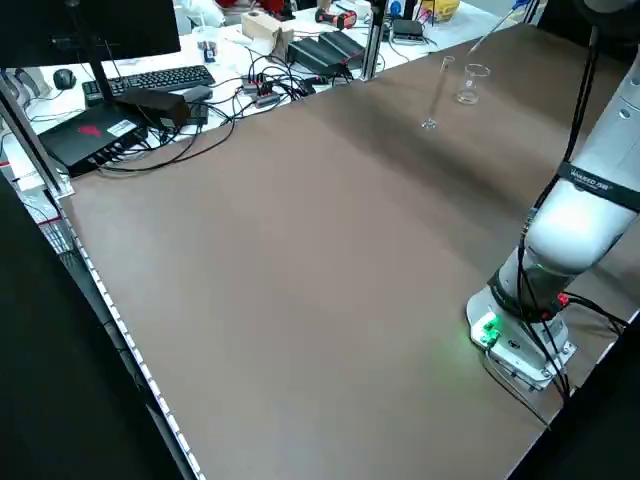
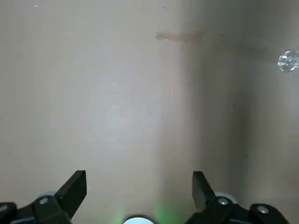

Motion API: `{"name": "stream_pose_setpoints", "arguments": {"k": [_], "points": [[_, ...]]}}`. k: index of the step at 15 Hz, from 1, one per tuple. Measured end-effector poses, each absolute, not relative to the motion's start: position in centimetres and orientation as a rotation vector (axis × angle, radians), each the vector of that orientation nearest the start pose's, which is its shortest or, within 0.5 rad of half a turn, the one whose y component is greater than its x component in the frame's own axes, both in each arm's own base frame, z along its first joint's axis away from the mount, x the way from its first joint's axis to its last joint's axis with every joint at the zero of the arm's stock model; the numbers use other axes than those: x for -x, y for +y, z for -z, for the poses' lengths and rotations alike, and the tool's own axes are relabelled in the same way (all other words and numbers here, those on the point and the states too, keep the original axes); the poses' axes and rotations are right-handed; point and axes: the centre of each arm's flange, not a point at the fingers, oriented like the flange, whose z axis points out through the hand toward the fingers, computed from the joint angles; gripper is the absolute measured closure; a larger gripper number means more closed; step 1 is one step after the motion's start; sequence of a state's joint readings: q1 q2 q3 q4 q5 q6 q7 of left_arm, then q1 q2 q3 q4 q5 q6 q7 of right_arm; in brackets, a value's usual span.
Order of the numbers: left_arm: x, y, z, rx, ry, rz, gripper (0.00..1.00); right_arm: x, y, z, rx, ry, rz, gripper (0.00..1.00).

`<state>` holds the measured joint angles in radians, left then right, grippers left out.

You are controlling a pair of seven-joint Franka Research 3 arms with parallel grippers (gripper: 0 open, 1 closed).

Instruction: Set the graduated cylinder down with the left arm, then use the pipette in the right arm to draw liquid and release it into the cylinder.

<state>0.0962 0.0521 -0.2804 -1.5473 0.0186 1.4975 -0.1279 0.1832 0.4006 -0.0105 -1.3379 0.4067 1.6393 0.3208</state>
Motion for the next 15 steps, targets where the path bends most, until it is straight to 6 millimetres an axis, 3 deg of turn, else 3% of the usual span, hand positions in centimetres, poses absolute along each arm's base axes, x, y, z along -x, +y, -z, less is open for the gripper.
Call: {"name": "stream_pose_setpoints", "arguments": {"k": [4,7,12,15], "points": [[-56.2,-9.8,-59.2,3.154,0.083,-0.147,0.00,-65.3,14.0,-48.6,2.842,0.215,-0.273,0.93],[-57.0,-9.8,-59.7,3.167,0.080,-0.045,0.00,-65.3,13.3,-48.0,2.883,0.173,-0.272,0.93],[-57.7,-9.9,-60.3,3.177,0.082,0.065,0.00,-65.2,14.4,-45.9,2.949,0.120,-0.295,0.93],[-57.8,-10.3,-60.4,3.179,0.095,0.086,0.00,-65.2,17.4,-42.6,3.002,0.044,-0.321,0.93]]}}
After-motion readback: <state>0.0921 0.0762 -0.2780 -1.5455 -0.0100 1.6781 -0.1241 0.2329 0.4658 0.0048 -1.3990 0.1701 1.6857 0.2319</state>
